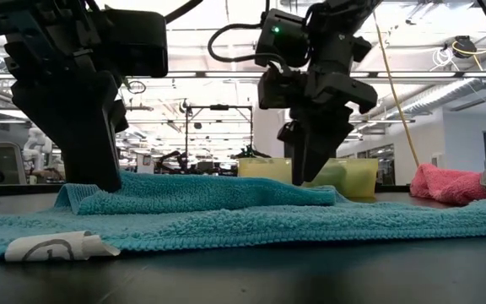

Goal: Fold microfiber towels
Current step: Fold the blue microfiber cloth

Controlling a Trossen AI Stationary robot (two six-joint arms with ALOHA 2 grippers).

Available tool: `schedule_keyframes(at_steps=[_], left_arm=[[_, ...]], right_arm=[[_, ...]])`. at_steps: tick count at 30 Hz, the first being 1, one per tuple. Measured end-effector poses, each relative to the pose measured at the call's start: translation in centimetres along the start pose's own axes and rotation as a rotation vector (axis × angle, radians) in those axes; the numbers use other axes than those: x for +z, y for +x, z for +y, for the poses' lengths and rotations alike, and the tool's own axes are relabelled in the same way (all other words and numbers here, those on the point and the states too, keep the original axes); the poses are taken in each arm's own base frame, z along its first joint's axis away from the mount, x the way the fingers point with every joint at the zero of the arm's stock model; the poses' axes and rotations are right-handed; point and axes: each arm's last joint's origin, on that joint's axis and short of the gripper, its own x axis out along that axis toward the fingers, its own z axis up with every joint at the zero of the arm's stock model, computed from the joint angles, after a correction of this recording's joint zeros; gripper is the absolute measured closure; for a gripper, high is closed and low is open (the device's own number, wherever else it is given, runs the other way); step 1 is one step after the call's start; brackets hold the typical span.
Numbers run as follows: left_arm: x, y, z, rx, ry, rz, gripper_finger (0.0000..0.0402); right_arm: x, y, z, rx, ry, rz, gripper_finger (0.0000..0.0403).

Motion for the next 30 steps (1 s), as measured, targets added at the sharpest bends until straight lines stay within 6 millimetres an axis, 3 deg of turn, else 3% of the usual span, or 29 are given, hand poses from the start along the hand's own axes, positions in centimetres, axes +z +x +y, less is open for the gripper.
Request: schedule_keyframes(at_steps=[11, 14, 20, 30], left_arm=[[0.00, 0.00, 0.00, 0.000, -0.007, 0.000, 0.0393], [0.00, 0.00, 0.00, 0.000, -0.007, 0.000, 0.0397], [0.00, 0.00, 0.00, 0.000, -0.019, 0.000, 0.0393], [0.00, 0.00, 0.00, 0.000, -0.012, 0.000, 0.0398]], right_arm=[[-0.66, 0.79, 0.12, 0.051, 0.047, -0.017, 0.0266], [-0.66, 0.79, 0.12, 0.051, 0.055, -0.016, 0.0296], [-0.66, 0.79, 0.14, 0.058, 0.051, -0.017, 0.0394], [-0.68, 0.63, 0.36, 0.064, 0.083, -0.015, 0.0402]])
